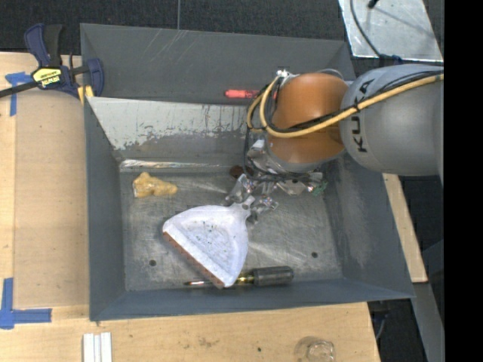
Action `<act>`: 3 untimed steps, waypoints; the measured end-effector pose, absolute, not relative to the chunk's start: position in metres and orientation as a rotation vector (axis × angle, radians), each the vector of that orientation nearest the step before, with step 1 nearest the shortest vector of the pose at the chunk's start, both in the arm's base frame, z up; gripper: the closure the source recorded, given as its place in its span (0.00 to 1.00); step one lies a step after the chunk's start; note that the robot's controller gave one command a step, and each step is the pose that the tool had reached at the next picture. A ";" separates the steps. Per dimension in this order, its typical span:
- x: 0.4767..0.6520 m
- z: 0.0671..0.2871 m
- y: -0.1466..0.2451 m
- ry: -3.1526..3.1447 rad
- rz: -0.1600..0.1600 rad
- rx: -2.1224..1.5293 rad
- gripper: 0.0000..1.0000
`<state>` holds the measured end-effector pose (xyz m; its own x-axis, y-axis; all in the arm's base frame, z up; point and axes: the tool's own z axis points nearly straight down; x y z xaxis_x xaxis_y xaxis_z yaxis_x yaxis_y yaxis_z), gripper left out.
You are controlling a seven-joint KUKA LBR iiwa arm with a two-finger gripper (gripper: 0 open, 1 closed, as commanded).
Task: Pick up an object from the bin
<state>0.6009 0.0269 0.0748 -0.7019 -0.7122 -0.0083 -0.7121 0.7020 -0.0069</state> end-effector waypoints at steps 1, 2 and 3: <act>0.601 0.076 0.027 2.889 -0.005 -1.209 1.00; 0.600 0.115 0.016 2.844 -0.005 -1.311 1.00; 0.626 0.255 0.046 2.890 -0.001 -1.221 1.00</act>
Offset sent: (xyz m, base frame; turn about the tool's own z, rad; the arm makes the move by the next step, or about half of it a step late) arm -0.0021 -0.0352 -0.0048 -0.2143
